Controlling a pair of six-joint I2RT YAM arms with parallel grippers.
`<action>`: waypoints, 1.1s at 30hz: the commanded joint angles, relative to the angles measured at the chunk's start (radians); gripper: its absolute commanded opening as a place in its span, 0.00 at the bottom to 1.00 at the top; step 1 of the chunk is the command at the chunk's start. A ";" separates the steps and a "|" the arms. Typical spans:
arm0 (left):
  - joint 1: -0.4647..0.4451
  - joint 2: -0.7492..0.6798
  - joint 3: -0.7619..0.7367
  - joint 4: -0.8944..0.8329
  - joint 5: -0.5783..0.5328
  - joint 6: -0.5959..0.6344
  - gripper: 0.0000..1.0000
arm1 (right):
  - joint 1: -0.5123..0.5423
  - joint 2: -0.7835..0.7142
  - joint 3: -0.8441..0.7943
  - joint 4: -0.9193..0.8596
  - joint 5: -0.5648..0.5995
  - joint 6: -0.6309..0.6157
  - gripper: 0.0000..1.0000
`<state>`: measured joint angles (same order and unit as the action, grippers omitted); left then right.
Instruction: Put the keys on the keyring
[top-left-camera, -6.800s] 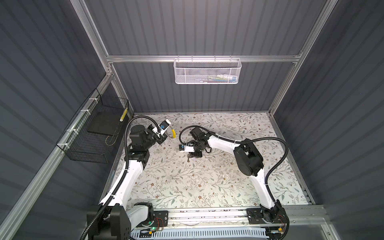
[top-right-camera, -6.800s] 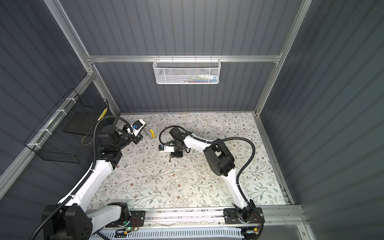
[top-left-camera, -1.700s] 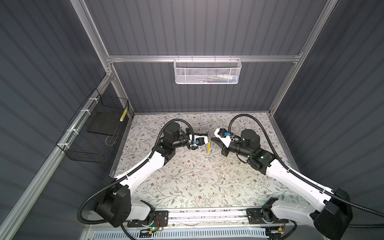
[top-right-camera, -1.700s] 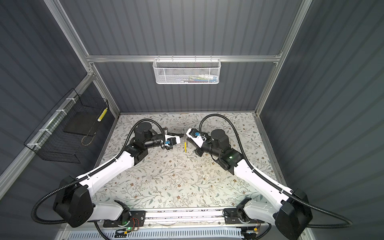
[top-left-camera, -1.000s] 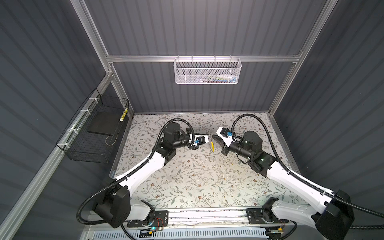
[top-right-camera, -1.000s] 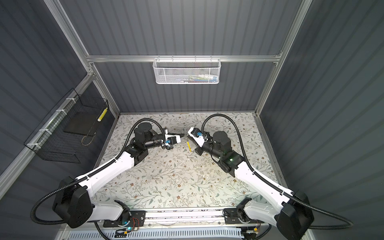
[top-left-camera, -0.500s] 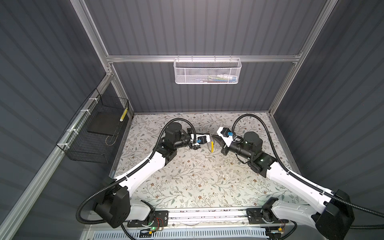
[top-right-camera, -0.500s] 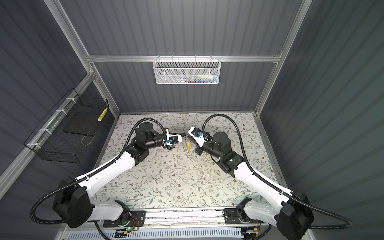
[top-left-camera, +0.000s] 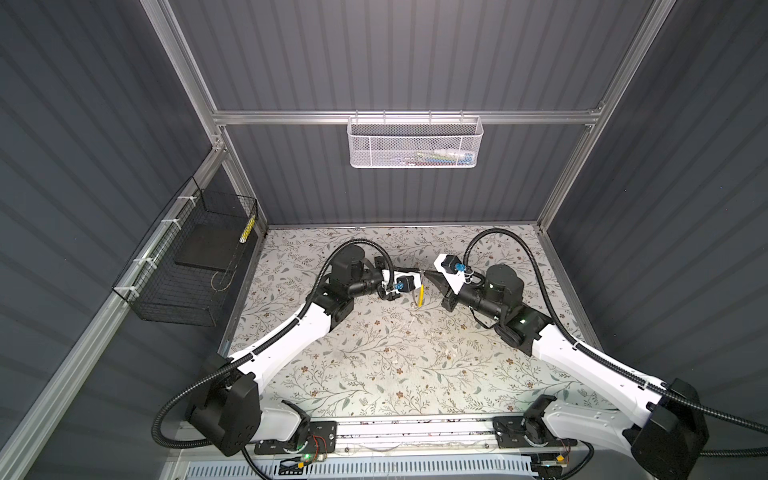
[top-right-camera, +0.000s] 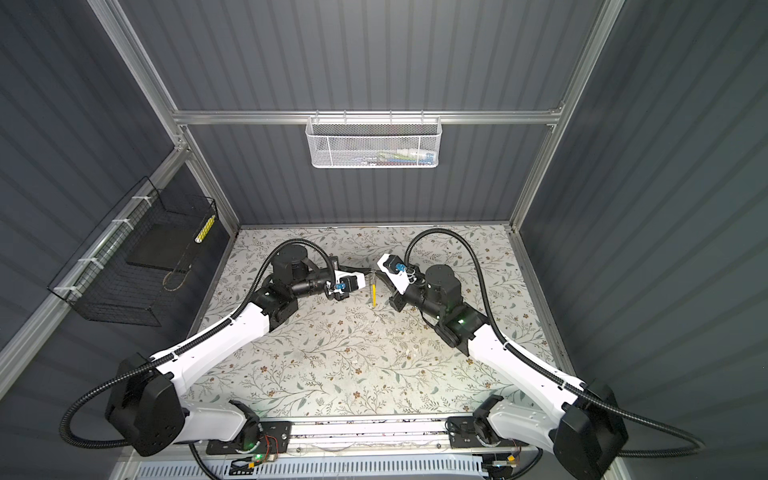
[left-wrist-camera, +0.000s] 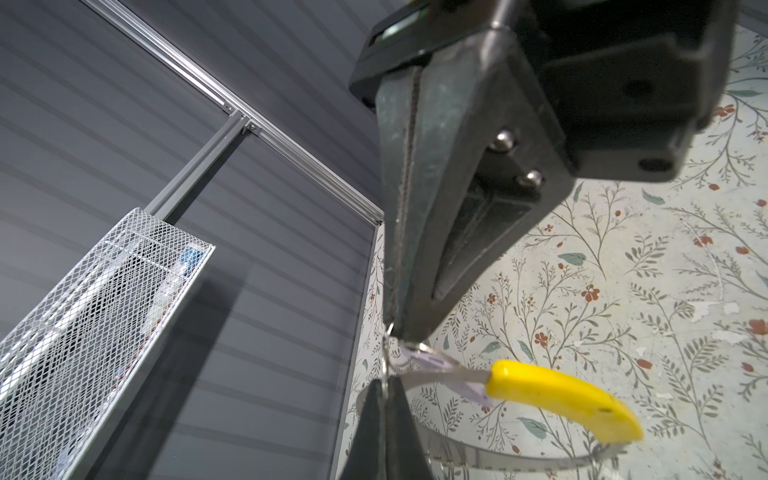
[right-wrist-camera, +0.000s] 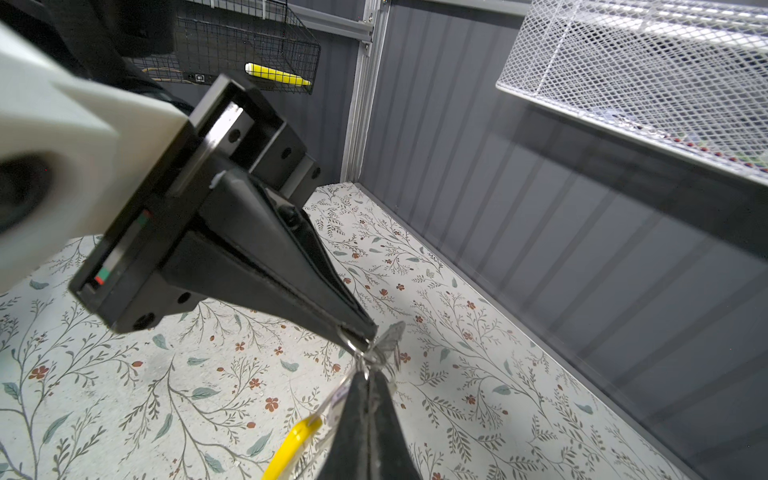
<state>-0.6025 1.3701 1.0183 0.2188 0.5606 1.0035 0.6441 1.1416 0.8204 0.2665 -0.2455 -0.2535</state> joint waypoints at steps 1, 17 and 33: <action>-0.009 0.004 0.029 -0.057 0.036 0.056 0.00 | -0.003 -0.010 -0.004 0.042 0.043 0.025 0.00; -0.008 -0.016 0.021 -0.072 0.081 0.067 0.00 | -0.023 -0.015 -0.010 0.025 0.048 0.080 0.00; -0.007 -0.019 0.031 -0.103 0.120 0.057 0.00 | -0.063 -0.039 -0.032 0.033 0.016 0.147 0.00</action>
<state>-0.6025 1.3701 1.0225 0.1596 0.5873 1.0592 0.6197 1.1412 0.7959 0.2611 -0.2886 -0.1440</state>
